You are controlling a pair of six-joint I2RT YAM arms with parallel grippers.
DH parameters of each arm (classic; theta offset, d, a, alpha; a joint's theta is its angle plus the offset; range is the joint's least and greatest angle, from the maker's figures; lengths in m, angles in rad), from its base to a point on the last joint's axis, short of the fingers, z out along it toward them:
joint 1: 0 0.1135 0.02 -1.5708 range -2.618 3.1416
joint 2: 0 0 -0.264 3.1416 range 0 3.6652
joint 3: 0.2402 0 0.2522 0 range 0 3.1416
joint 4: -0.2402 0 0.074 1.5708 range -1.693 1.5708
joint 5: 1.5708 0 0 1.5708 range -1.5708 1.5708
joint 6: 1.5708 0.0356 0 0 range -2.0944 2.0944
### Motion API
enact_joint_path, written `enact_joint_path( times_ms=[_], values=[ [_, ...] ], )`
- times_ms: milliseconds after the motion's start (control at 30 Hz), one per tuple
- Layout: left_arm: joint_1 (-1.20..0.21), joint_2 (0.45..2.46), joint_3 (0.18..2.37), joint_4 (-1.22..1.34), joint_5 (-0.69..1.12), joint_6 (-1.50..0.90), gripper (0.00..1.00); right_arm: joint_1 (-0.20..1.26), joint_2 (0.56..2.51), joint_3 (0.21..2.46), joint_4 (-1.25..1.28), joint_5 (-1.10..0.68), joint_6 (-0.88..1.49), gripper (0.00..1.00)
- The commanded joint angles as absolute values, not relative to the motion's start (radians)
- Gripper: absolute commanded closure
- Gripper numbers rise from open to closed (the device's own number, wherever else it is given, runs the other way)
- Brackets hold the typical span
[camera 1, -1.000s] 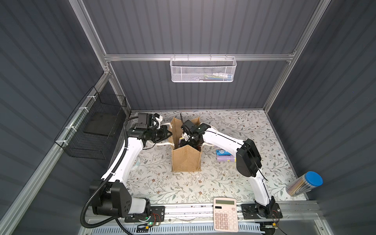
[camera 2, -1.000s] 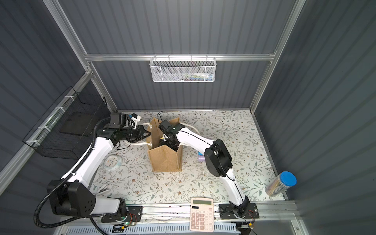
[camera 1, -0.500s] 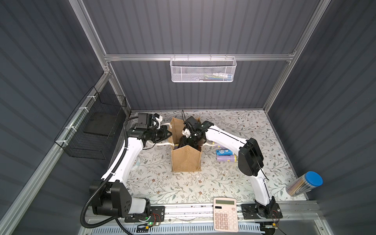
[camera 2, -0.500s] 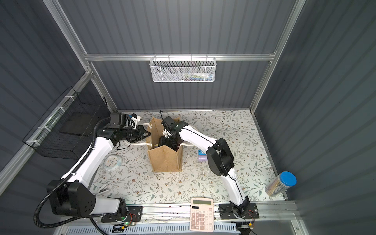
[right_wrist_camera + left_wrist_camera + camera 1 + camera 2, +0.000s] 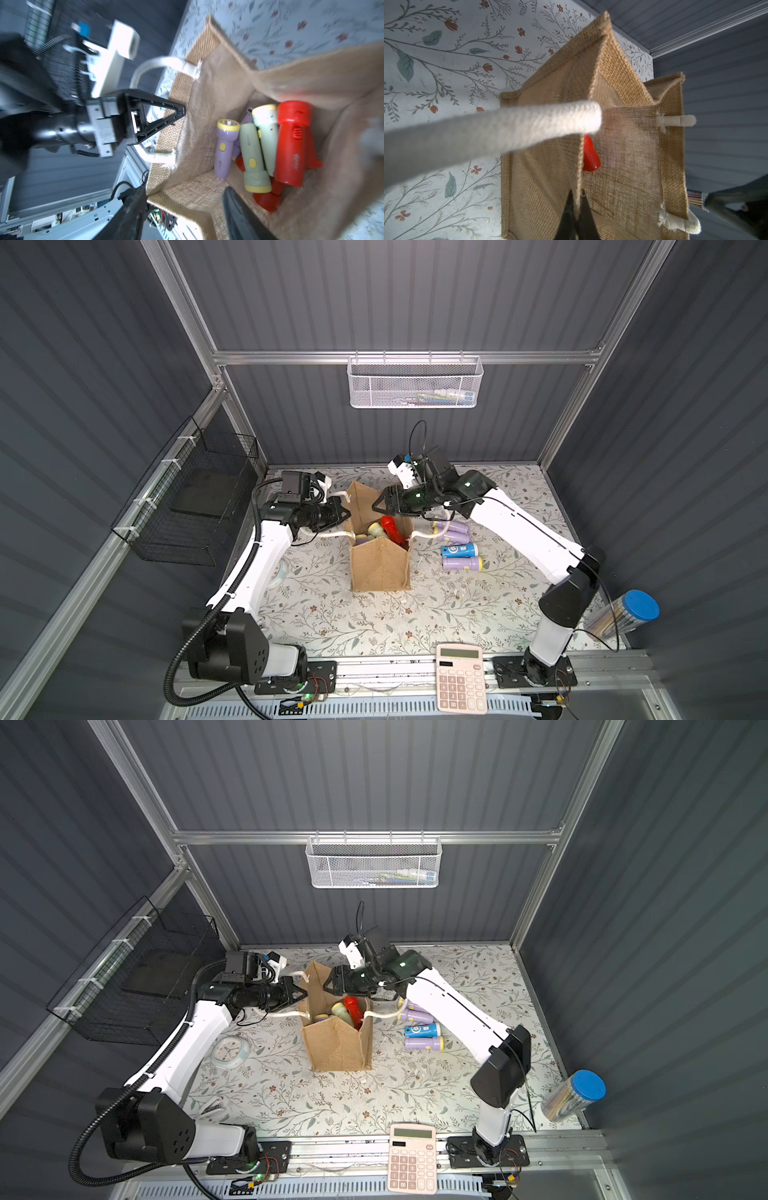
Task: Put the flashlights into the tote bags
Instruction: Place the flashlight in the canvas bag.
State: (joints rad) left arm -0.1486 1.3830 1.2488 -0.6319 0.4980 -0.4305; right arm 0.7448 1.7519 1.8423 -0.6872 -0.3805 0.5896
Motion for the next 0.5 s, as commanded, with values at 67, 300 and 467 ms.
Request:
enact_joint_path(
  times_ms=[67,300,467],
  values=[
    [-0.143,1.356,1.285,-0.633,0.491,-0.41,1.0,0.7,1.615,1.71,-0.607,-0.247,0.589,0.38],
    [-0.143,1.369,1.296,-0.635,0.496,-0.409,1.0,0.62,1.425,1.51,-0.637,-0.063,0.692,0.37],
    [-0.143,1.369,1.291,-0.634,0.49,-0.403,1.0,0.545,1.336,1.367,-0.715,-0.019,0.79,0.35]
  ],
)
